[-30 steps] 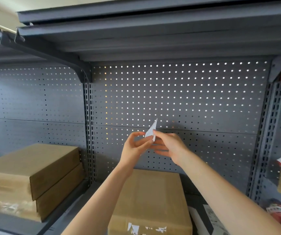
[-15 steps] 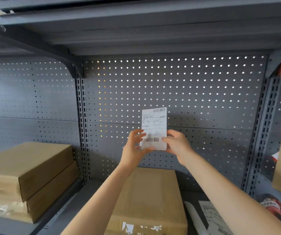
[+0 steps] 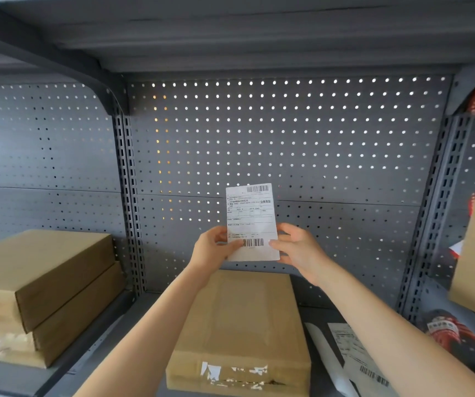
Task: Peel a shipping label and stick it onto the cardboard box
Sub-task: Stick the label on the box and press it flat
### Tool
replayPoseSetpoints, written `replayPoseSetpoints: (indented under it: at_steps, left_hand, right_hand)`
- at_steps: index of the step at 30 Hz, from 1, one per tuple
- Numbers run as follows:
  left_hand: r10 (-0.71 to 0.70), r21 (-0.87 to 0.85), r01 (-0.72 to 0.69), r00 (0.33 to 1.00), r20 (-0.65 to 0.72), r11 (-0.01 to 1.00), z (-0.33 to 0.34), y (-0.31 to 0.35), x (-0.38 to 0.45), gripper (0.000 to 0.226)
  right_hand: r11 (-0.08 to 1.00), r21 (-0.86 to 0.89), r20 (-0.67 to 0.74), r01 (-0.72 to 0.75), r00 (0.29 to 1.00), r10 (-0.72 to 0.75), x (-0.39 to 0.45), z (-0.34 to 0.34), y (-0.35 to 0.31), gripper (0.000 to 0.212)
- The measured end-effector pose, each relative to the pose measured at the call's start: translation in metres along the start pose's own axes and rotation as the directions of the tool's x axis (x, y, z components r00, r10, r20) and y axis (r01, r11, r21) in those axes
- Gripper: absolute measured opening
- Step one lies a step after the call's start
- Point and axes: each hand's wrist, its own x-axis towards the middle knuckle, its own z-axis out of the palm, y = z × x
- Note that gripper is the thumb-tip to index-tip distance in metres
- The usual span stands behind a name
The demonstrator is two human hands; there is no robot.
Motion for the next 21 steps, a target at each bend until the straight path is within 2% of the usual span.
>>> replayPoseSetpoints:
  at_steps: [6, 10, 16, 21]
  left_hand:
    - [0.005, 0.066, -0.007, 1.000, 0.017, 0.998, -0.002, -0.012, -0.005, 0.024]
    - [-0.023, 0.081, 0.020, 0.999, 0.041, 0.997, -0.006, -0.024, -0.008, 0.024]
    - [-0.087, 0.106, 0.062, 0.964, 0.251, 0.992, -0.018, -0.038, -0.015, 0.048]
    - [-0.164, 0.183, 0.108, 0.933, 0.321, 0.977, -0.019, -0.051, -0.021, 0.054]
  right_hand:
    - [0.991, -0.130, -0.024, 0.035, 0.999, -0.038, -0.006, 0.008, 0.018, 0.037]
    - [0.965, -0.257, -0.053, 0.044, 0.997, -0.059, -0.009, 0.006, 0.027, 0.030]
    - [0.929, -0.371, -0.016, 0.001, 1.000, -0.008, -0.014, 0.009, 0.040, 0.025]
    - [0.895, -0.443, 0.056, -0.053, 0.995, 0.087, -0.018, 0.013, 0.049, 0.030]
